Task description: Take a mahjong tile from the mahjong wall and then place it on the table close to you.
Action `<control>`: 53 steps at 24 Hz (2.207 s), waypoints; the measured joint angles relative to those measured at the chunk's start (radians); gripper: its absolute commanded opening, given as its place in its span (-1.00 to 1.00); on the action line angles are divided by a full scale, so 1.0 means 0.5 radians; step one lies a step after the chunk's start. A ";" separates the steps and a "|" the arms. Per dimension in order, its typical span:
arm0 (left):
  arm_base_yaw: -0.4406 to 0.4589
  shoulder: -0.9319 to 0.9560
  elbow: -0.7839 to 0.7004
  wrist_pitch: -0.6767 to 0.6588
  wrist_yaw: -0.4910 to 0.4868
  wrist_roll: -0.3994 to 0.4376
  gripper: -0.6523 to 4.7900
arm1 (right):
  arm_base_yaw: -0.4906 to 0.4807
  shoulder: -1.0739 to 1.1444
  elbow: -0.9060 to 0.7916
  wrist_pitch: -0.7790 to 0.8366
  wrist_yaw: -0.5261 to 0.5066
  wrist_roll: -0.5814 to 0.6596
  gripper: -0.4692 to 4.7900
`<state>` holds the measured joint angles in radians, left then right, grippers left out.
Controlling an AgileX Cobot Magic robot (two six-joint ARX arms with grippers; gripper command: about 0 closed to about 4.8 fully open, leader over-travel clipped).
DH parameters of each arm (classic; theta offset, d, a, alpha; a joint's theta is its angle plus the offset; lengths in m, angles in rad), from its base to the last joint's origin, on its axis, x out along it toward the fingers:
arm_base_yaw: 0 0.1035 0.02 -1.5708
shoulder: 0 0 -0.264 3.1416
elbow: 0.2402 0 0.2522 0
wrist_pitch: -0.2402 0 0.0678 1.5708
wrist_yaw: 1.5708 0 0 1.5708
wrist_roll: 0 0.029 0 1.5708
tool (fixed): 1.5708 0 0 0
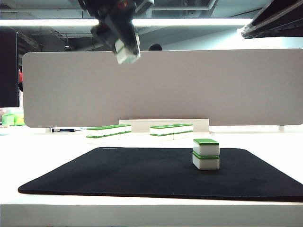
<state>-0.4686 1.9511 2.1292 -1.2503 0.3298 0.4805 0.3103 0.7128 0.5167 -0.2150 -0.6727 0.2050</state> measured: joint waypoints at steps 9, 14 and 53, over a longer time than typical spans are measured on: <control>-0.046 0.224 -0.143 -0.008 -0.007 -0.047 -0.14 | 0.000 0.000 0.000 0.001 0.000 -0.001 -0.82; -0.099 0.310 -0.247 0.016 -0.006 -0.050 -0.14 | 0.000 0.000 0.000 0.001 0.014 0.000 -0.82; -0.466 0.542 -0.233 -0.121 -0.674 -0.082 -0.14 | 0.000 0.001 0.000 0.001 0.050 0.000 -0.82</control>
<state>-0.7017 2.2219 2.0125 -1.3106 -0.0074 0.4393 0.3103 0.7132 0.5167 -0.2146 -0.6479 0.2050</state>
